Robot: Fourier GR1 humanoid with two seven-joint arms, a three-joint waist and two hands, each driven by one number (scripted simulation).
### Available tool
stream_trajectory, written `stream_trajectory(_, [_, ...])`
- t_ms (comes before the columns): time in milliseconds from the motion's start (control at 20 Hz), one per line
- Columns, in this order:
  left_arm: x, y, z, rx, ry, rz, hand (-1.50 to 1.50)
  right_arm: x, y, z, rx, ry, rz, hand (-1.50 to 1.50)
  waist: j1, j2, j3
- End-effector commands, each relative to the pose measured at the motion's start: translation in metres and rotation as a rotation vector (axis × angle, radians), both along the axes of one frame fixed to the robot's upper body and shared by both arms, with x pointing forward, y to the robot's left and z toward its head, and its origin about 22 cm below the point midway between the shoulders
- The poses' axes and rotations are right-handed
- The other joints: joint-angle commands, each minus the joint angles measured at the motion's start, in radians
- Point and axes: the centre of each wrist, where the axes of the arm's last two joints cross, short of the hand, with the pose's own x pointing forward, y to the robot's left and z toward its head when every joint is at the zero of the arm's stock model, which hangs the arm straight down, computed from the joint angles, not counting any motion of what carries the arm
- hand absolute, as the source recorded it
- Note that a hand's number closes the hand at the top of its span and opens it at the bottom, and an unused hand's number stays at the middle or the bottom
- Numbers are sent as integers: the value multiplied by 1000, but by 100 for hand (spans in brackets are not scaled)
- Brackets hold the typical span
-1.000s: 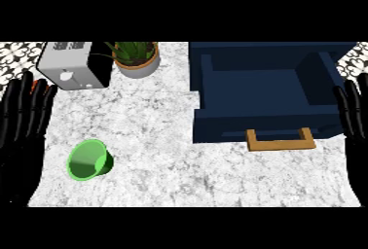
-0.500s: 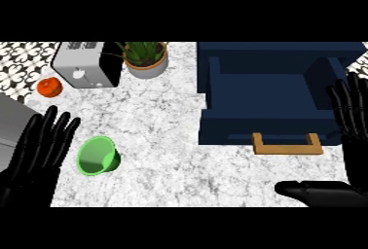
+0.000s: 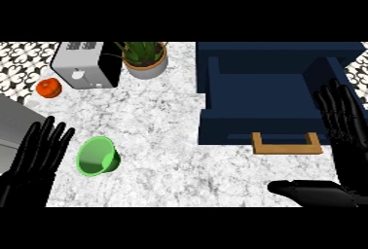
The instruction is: Pick up the cup, place it into the drawer and close the drawer
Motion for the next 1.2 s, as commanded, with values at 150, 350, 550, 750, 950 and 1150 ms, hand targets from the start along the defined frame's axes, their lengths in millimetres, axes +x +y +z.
stream_trajectory(150, [-3,32,-31,65,56,119,-150,18,-3,13,2,-8,2,-150,3,0,0])
stream_trajectory(350, [-6,35,-59,70,104,159,-150,18,-22,9,2,-13,-4,-150,1,0,0])
stream_trajectory(550, [16,56,-96,122,141,211,-150,2,4,-10,0,-11,5,-150,-6,1,0])
stream_trajectory(750, [9,55,-120,155,199,213,-150,16,10,-15,-12,-3,4,-150,-2,1,0])
stream_trajectory(950, [18,51,-161,164,204,240,-150,4,-10,12,-6,-13,13,-150,-9,0,0])
stream_trajectory(1150, [25,83,-177,135,209,263,-150,18,-12,26,-24,-12,17,-150,-8,2,-1])
